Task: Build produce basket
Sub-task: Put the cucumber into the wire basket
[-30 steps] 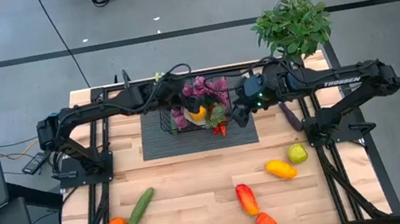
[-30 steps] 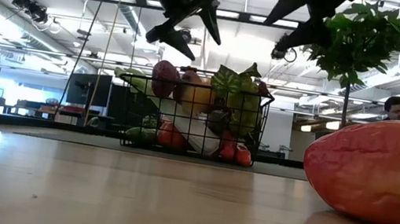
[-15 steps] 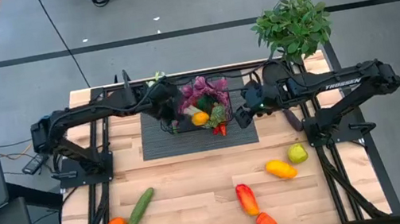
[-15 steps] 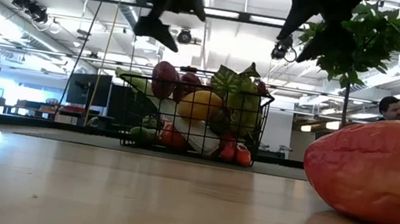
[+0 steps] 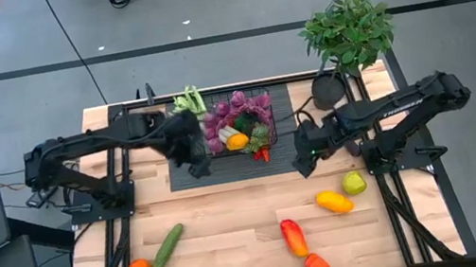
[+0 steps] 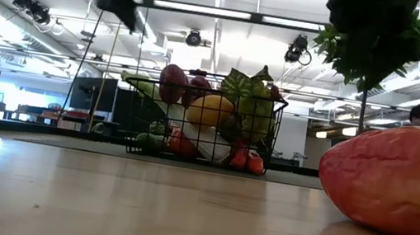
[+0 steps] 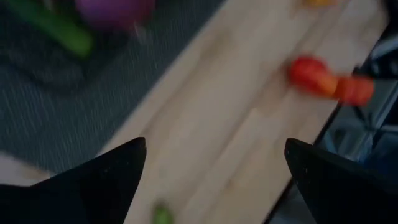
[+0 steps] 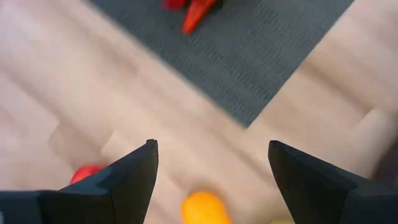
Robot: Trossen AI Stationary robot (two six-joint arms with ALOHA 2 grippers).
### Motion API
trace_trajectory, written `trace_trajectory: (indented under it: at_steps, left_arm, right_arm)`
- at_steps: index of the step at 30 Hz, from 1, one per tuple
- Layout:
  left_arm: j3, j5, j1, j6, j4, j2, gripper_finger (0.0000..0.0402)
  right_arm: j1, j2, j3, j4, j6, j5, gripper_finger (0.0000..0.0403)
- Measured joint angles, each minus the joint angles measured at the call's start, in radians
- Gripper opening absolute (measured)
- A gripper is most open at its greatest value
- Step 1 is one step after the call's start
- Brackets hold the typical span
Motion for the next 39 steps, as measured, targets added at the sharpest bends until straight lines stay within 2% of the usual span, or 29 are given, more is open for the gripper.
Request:
trace_trajectory:
  at_steps: [5,9,12,16,22,27,32,36,39]
  left_arm:
    - [0.000,-0.036,-0.093,-0.094,-0.139,-0.049,0.0389]
    - [0.001,-0.139,-0.206,-0.255,-0.228,-0.090,0.0389]
    - [0.000,-0.172,-0.295,-0.396,-0.261,-0.091,0.0389]
    - [0.000,-0.171,-0.400,-0.502,-0.275,-0.063,0.0389]
    - [0.000,-0.096,-0.530,-0.599,-0.314,-0.005,0.0389]
    - [-0.042,-0.038,-0.593,-0.637,-0.247,0.032,0.0389]
    - [-0.194,0.065,-0.644,-0.692,-0.075,0.042,0.0389]
    - [-0.324,0.069,-0.675,-0.748,-0.023,0.042,0.0389]
    - [-0.406,0.070,-0.696,-0.778,0.081,0.042,0.0389]
  right_arm:
    - [0.083,0.001,0.000,0.015,0.070,-0.026,0.0307]
    - [0.117,0.002,0.000,0.015,0.068,0.015,0.0307]
    - [0.120,0.002,0.000,0.024,0.026,0.034,0.0307]
    - [0.120,0.002,0.000,0.084,-0.037,0.045,0.0307]
    - [0.120,0.002,0.000,0.233,-0.116,0.050,0.0307]
    - [0.120,0.002,0.000,0.302,-0.195,0.047,0.0307]
    - [0.126,0.002,0.000,0.292,-0.213,0.034,0.0307]
    - [0.143,0.002,0.000,0.295,-0.203,0.024,0.0307]
    - [0.150,0.002,0.000,0.294,-0.192,0.024,0.0307]
